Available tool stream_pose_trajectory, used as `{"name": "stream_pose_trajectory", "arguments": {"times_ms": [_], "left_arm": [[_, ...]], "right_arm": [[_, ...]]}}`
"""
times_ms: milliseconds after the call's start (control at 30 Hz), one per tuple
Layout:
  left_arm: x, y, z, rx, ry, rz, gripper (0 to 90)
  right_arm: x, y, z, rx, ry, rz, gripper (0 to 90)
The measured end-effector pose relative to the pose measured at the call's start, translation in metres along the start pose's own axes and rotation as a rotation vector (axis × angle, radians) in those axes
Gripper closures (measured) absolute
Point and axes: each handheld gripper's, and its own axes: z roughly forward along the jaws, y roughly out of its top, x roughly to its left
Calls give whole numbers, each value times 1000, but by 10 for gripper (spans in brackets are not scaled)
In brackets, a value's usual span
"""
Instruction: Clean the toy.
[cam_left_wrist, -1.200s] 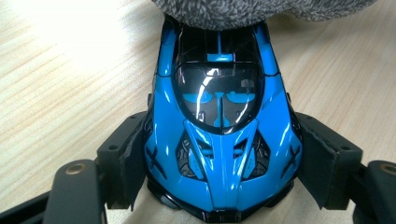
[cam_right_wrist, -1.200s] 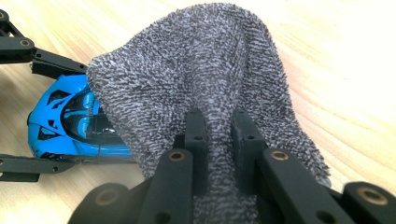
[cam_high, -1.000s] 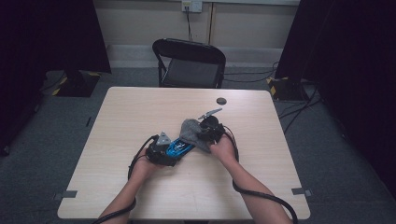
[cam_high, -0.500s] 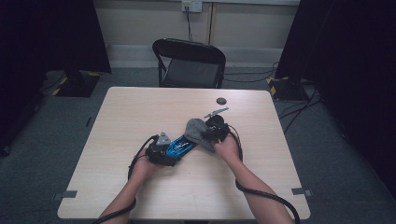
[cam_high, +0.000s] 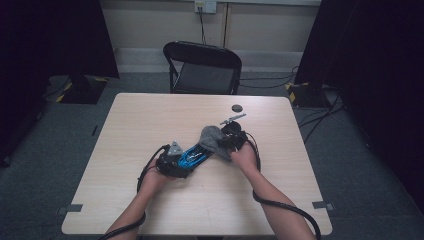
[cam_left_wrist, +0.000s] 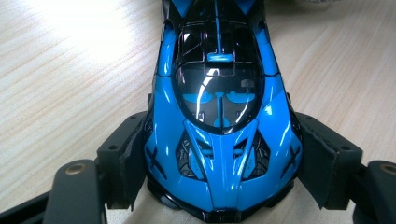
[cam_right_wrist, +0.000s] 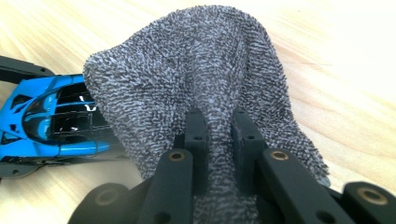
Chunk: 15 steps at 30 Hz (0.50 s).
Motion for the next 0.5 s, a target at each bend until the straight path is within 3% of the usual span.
{"name": "stream_pose_trajectory", "arguments": {"times_ms": [233, 500], "left_arm": [[0, 0, 0, 0, 0, 0, 258], [0, 0, 0, 0, 0, 0, 258]], "right_arm": [[-11, -4, -1, -4, -35, 24, 799], [-25, -15, -10, -8, -41, 52, 798]]}}
